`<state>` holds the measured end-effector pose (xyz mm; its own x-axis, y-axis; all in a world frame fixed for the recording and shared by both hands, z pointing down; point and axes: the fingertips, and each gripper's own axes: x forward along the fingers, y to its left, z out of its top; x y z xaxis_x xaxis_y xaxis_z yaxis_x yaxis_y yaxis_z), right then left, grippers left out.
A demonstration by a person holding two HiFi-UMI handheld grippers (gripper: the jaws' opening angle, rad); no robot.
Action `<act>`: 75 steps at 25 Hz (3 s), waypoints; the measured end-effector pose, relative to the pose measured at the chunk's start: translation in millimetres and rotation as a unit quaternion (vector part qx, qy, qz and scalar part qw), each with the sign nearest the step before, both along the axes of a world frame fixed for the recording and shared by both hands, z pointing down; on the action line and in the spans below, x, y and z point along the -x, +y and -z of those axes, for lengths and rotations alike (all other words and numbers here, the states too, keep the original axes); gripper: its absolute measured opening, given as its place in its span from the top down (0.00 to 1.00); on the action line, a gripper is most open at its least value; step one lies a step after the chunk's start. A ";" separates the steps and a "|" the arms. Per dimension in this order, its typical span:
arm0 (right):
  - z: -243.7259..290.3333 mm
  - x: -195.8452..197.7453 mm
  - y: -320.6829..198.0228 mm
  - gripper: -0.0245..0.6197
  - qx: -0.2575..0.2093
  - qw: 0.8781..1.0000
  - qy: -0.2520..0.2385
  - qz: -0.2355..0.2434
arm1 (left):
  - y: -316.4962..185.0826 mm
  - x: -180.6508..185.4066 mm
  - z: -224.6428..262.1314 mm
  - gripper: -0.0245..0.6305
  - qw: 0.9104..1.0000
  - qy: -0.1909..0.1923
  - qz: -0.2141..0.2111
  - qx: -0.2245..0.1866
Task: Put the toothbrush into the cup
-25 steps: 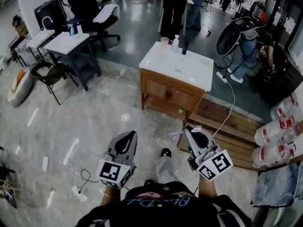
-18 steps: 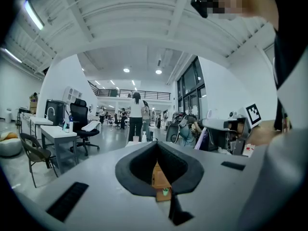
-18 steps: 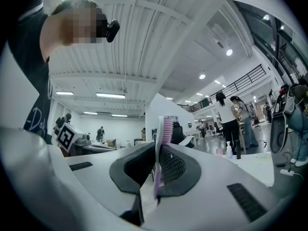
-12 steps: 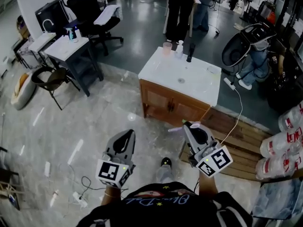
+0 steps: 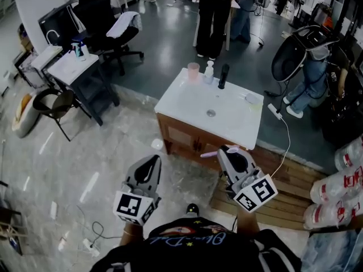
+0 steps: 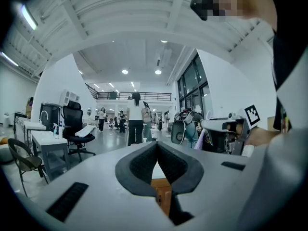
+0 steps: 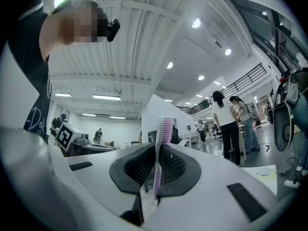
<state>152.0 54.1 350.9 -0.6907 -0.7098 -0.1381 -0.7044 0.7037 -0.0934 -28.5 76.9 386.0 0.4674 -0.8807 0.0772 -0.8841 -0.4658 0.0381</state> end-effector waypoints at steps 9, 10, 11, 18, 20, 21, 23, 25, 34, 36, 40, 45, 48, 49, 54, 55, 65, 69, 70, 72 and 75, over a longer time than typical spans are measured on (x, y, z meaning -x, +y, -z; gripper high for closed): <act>-5.0 -17.2 -47.7 0.93 0.005 1.000 -0.007 0.006 | -42.1 -9.9 -5.3 0.97 1.000 -0.013 0.015 0.013; -4.7 -18.5 -51.8 0.93 0.005 1.000 -0.008 0.005 | -47.0 -10.4 -4.0 0.97 1.000 -0.014 0.015 0.012; -4.4 -20.0 -56.0 0.93 0.005 1.000 -0.009 0.004 | -52.1 -11.4 -2.7 0.97 1.000 -0.014 0.015 0.010; -7.0 -33.1 -90.6 0.93 0.001 1.000 -0.005 -0.020 | -102.5 -20.0 -5.2 0.97 1.000 -0.015 -0.005 0.007; -7.9 -36.0 -104.6 0.93 0.001 1.000 -0.005 -0.031 | -123.0 -21.5 -5.7 0.97 1.000 -0.011 -0.015 0.000; -8.0 -36.6 -112.8 0.93 0.001 0.999 -0.005 -0.036 | -133.9 -22.1 -5.9 0.97 1.000 -0.012 -0.021 -0.002; -8.4 -35.2 -130.2 0.93 0.001 0.999 -0.005 -0.046 | -155.8 -22.3 -6.4 0.97 0.999 -0.016 -0.035 -0.006; -8.7 -28.7 -148.2 0.93 0.002 0.999 -0.001 -0.052 | -177.5 -18.5 -6.8 0.97 0.999 -0.019 -0.046 -0.003; -9.4 13.7 -248.3 0.93 0.009 0.996 0.003 -0.089 | -294.0 24.4 -12.3 0.97 0.997 -0.006 -0.077 -0.009; -5.6 29.8 -270.6 0.93 0.006 0.996 0.007 -0.093 | -318.1 39.6 -10.2 0.97 0.997 -0.002 -0.081 -0.006; -5.0 57.0 -310.5 0.93 0.006 0.995 0.010 -0.097 | -356.8 64.4 -11.6 0.97 0.996 0.000 -0.089 -0.006; -13.3 73.9 -350.8 0.93 0.010 0.994 0.018 -0.106 | -393.5 86.3 -24.5 0.97 0.996 0.001 -0.088 0.008; -17.6 83.4 -372.0 0.93 0.008 0.993 0.019 -0.113 | -413.6 99.2 -24.6 0.97 0.996 0.004 -0.087 0.004; -19.0 86.5 -377.9 0.93 0.008 0.993 0.018 -0.116 | -419.5 103.7 -24.6 0.97 0.996 0.001 -0.088 0.001; -22.4 92.3 -399.2 0.93 0.009 0.991 0.023 -0.131 | -440.0 113.6 -24.9 0.97 0.996 0.003 -0.093 0.004; -23.2 92.2 -402.8 0.93 0.008 0.991 0.025 -0.133 | -442.8 114.1 -25.6 0.97 0.996 0.006 -0.093 0.007; -39.1 73.8 -442.5 0.93 0.011 0.985 0.049 -0.164 | -457.9 108.0 -43.3 0.97 0.995 0.015 -0.097 0.035; -46.2 65.2 -473.0 0.93 0.011 0.984 0.057 -0.171 | -471.3 108.7 -41.5 0.97 0.995 0.011 -0.087 0.039; -48.1 62.8 -481.6 0.93 0.012 0.983 0.057 -0.173 | -475.3 108.2 -40.3 0.97 0.996 0.008 -0.084 0.039; -52.3 58.5 -498.4 0.93 0.011 0.982 0.060 -0.176 | -484.0 108.0 -37.9 0.97 0.996 0.004 -0.077 0.035; -61.1 55.2 -520.6 0.93 0.012 0.981 0.068 -0.179 | -495.7 109.2 -37.8 0.97 0.998 0.004 -0.062 0.034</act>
<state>96.8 -466.5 412.0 -0.4068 -0.9125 -0.0433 -0.9134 0.4070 0.0051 -137.7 -418.8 423.8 0.5728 -0.8093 0.1305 -0.8197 -0.5671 0.0810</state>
